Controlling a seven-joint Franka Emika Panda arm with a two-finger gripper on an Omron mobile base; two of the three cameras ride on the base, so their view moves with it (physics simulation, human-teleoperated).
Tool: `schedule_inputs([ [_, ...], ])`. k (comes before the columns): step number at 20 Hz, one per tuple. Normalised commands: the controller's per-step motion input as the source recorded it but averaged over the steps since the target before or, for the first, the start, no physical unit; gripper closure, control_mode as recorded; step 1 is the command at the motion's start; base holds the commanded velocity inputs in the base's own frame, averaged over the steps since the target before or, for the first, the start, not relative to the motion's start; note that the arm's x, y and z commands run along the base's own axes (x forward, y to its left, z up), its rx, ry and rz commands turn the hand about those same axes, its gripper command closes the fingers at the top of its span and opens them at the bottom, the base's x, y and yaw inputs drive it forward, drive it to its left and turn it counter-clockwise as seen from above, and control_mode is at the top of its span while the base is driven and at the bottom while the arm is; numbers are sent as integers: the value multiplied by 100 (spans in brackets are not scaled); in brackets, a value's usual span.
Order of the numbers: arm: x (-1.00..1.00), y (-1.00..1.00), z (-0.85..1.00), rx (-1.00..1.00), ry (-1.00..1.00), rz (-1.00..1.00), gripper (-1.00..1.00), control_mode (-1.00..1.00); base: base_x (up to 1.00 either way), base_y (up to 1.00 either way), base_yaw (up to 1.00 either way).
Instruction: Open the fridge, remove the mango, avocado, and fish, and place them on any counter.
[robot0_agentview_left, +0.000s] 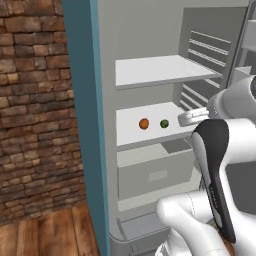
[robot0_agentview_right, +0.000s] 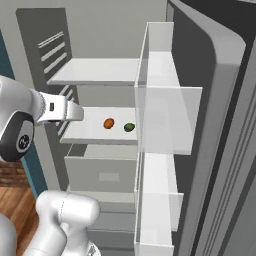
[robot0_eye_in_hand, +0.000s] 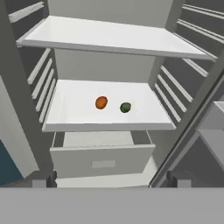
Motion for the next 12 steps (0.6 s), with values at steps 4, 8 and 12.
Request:
schedule_inputs([
  [4, 0, 0, 0, 0, 0, 0, -100, 100, 54, 0, 0],
  [8, 8, 0, -13, 0, 2, 0, -100, -100, 0, 0, 0],
  [12, 5, 0, -37, 0, 16, 0, -100, -100, 0, 0, 0],
])
